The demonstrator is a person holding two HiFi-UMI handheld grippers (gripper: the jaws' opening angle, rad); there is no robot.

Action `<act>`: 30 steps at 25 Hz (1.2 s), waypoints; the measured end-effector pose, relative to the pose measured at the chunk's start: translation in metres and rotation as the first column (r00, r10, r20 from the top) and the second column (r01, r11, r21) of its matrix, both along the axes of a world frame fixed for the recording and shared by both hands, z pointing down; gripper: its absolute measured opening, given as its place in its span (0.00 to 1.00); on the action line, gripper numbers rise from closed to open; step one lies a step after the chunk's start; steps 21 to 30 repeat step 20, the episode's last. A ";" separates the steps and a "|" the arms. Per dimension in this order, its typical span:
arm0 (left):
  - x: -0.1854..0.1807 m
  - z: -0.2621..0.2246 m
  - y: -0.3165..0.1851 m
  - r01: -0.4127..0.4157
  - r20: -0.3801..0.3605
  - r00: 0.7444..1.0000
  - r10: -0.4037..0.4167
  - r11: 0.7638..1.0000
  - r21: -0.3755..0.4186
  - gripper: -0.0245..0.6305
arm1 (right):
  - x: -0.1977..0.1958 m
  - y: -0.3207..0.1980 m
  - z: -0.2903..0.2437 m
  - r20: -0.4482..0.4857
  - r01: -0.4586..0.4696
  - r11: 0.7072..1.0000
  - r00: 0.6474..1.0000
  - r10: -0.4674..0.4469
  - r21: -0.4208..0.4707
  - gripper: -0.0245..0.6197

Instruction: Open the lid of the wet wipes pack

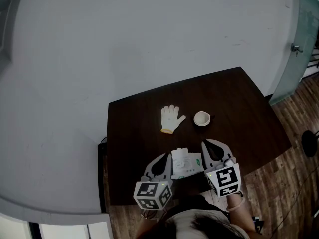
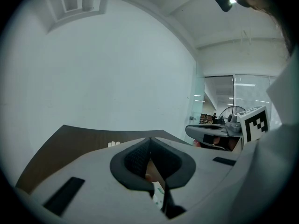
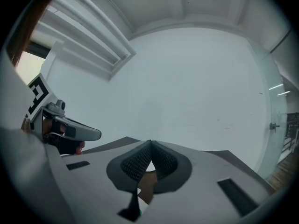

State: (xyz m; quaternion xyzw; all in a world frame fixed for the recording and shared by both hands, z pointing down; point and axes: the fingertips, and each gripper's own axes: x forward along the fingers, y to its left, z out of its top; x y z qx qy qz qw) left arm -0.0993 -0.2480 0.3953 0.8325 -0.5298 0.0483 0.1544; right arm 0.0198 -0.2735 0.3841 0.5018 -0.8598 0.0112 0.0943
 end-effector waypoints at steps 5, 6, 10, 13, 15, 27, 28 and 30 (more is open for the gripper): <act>0.002 0.002 0.000 -0.002 -0.011 1.000 0.002 1.000 -0.007 0.06 | 0.002 -0.001 -0.001 0.004 -0.009 1.000 1.000 0.009 0.009 0.05; 0.001 0.002 -0.001 -0.001 -0.016 1.000 0.001 1.000 -0.008 0.06 | 0.002 -0.001 -0.001 0.001 -0.008 1.000 1.000 0.008 0.009 0.05; 0.001 0.005 -0.003 0.000 -0.020 1.000 0.000 1.000 -0.012 0.06 | 0.001 0.000 0.003 -0.011 -0.004 1.000 1.000 0.004 0.008 0.05; 0.003 0.007 -0.002 -0.003 -0.020 1.000 0.003 1.000 -0.016 0.06 | 0.003 0.000 0.004 -0.012 -0.006 1.000 1.000 0.006 0.005 0.05; 0.004 0.008 -0.001 -0.005 -0.025 1.000 0.004 1.000 -0.019 0.06 | 0.004 0.001 0.005 -0.014 -0.008 1.000 1.000 0.008 0.003 0.05; 0.007 0.013 0.001 -0.009 -0.023 1.000 0.009 0.999 -0.033 0.06 | 0.005 0.001 0.007 -0.019 -0.008 1.000 1.000 0.008 -0.002 0.05; 0.007 0.013 0.001 -0.009 -0.023 1.000 0.009 0.999 -0.033 0.06 | 0.005 0.001 0.007 -0.019 -0.008 1.000 1.000 0.008 -0.002 0.05; 0.007 0.013 0.001 -0.009 -0.023 1.000 0.009 0.999 -0.033 0.06 | 0.005 0.001 0.007 -0.019 -0.008 1.000 1.000 0.008 -0.002 0.05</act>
